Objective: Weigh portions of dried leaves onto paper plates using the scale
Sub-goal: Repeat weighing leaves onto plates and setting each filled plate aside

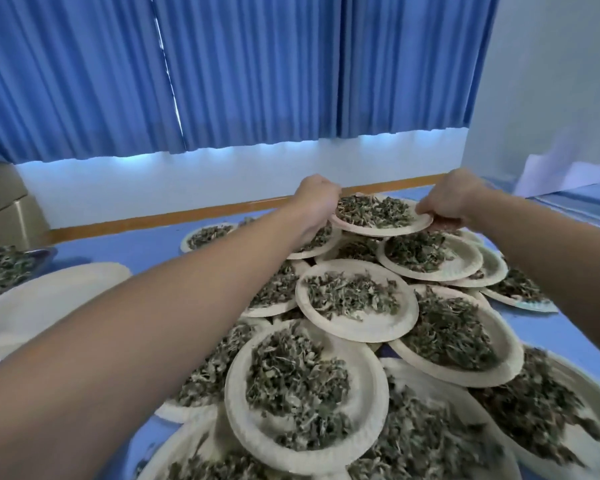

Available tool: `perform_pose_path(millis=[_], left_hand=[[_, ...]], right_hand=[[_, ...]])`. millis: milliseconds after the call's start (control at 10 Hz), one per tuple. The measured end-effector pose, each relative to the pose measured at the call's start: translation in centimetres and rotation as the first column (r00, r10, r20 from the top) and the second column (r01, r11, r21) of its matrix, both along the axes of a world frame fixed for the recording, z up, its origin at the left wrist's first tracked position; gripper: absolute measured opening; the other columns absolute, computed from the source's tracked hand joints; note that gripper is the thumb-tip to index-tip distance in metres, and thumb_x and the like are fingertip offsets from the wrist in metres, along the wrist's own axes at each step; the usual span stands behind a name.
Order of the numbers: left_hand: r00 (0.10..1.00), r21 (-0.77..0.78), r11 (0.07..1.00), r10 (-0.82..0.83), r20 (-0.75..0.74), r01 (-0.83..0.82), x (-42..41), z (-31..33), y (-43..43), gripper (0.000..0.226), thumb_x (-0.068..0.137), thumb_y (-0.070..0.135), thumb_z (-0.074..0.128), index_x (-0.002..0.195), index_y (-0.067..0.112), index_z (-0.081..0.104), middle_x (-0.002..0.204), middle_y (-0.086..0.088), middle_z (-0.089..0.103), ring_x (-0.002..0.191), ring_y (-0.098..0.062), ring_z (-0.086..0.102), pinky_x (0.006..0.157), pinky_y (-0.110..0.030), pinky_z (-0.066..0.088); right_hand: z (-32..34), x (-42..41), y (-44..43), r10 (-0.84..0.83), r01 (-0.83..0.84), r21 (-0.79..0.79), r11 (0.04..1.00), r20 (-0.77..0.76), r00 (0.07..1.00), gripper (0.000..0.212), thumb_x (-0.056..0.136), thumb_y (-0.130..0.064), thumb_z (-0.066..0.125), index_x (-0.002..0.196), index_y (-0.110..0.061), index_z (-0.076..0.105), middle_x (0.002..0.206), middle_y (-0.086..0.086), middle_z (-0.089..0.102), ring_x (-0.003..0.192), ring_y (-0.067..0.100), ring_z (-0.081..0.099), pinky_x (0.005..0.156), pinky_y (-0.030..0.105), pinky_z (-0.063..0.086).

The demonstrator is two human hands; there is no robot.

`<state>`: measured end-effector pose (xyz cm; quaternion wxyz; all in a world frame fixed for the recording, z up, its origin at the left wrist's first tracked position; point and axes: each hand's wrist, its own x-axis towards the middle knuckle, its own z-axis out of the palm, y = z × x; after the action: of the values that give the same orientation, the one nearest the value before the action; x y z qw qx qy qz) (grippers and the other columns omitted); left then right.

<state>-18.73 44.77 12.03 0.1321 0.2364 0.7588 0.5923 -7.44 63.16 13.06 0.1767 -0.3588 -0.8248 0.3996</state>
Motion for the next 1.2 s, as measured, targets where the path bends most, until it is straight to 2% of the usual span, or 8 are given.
perform_pose_path(millis=[200,300,500,600,800,900,1000,1200], left_hand=[[0.999,-0.042,0.998,0.053,0.009,-0.052,-1.5,0.6,4.7,0.038,0.092,0.019,0.055,0.127,0.004,0.052,0.079,-0.005,0.042,0.062,-0.02,0.035,0.069,-0.032,0.039],[1.0,-0.06,0.998,-0.01,0.011,0.01,-2.3,-0.1,7.0,0.039,0.09,0.019,0.057,0.126,0.005,0.051,0.08,-0.003,0.041,0.061,-0.017,0.035,0.062,-0.025,0.038],[0.996,-0.13,0.99,0.036,-0.082,-0.047,-3.8,-1.3,8.3,0.009,0.093,0.016,0.055,0.096,0.007,0.053,0.087,-0.001,0.049,0.068,-0.017,0.046,0.058,-0.027,0.033],[0.985,-0.193,0.98,0.023,-0.17,-0.056,-4.0,-1.2,8.1,0.013,0.093,0.013,0.052,0.082,0.011,0.044,0.074,-0.002,0.038,0.061,-0.017,0.034,0.052,-0.028,0.026],[0.946,-0.157,0.985,0.021,-0.323,-0.075,-3.9,-1.0,5.2,0.021,0.091,0.015,0.055,0.111,0.008,0.058,0.094,-0.004,0.059,0.078,-0.02,0.054,0.071,-0.031,0.044],[0.907,-0.154,0.987,-0.016,-0.421,-0.054,-3.0,-1.0,1.0,0.026,0.094,0.014,0.055,0.119,0.015,0.059,0.114,-0.005,0.061,0.084,-0.018,0.06,0.071,-0.029,0.048],[0.82,-0.271,0.96,-0.102,-0.563,-0.066,-2.2,-0.9,-5.3,0.029,0.094,0.016,0.058,0.123,0.018,0.062,0.126,-0.001,0.06,0.114,-0.017,0.057,0.09,-0.03,0.046],[0.725,-0.415,0.882,-0.133,-0.676,-0.225,-1.6,-0.1,-20.4,0.029,0.095,0.011,0.056,0.123,0.012,0.065,0.124,-0.003,0.067,0.117,-0.023,0.06,0.1,-0.038,0.048]], right_hand=[[-1.4,-2.3,4.7,-0.089,0.083,0.161,0.983,0.032,0.996,0.018,0.081,-0.001,0.071,0.073,-0.008,0.056,0.048,0.006,0.059,0.024,0.004,0.048,0.03,0.015,0.038],[-1.8,-2.3,5.6,-0.131,0.108,0.25,0.962,0.08,0.988,0.022,0.083,-0.007,0.071,0.071,-0.011,0.053,0.07,0.008,0.056,0.046,0.018,0.055,0.041,0.023,0.042],[-3.0,-3.7,4.8,-0.124,0.008,0.397,0.918,0.268,0.956,0.03,0.091,-0.01,0.06,0.067,-0.012,0.042,0.066,0.008,0.039,0.059,0.025,0.037,0.052,0.03,0.03],[-3.3,-3.9,4.5,-0.141,0.053,0.404,0.913,0.19,0.972,0.008,0.089,-0.01,0.063,0.096,-0.005,0.061,0.084,0.013,0.054,0.08,0.034,0.056,0.068,0.038,0.046],[-2.6,-3.7,1.8,-0.133,0.164,0.511,0.844,-0.097,0.986,0.02,0.089,-0.009,0.052,0.094,-0.007,0.072,0.089,0.016,0.07,0.089,0.036,0.066,0.074,0.038,0.056],[-2.0,-4.4,-2.1,0.051,0.068,0.566,0.822,-0.191,0.98,0.022,0.091,-0.013,0.051,0.086,-0.014,0.073,0.085,0.01,0.072,0.084,0.033,0.066,0.076,0.041,0.058],[-1.7,-5.8,-6.9,0.241,-0.067,0.58,0.812,-0.228,0.943,0.02,0.092,-0.016,0.055,0.087,-0.015,0.075,0.084,0.004,0.073,0.081,0.026,0.066,0.078,0.041,0.059],[-1.1,-8.6,-19.3,0.622,-0.428,0.657,0.621,-0.079,0.779,0.016,0.088,-0.015,0.063,0.087,-0.014,0.079,0.084,0.002,0.076,0.081,0.02,0.067,0.079,0.035,0.055]])
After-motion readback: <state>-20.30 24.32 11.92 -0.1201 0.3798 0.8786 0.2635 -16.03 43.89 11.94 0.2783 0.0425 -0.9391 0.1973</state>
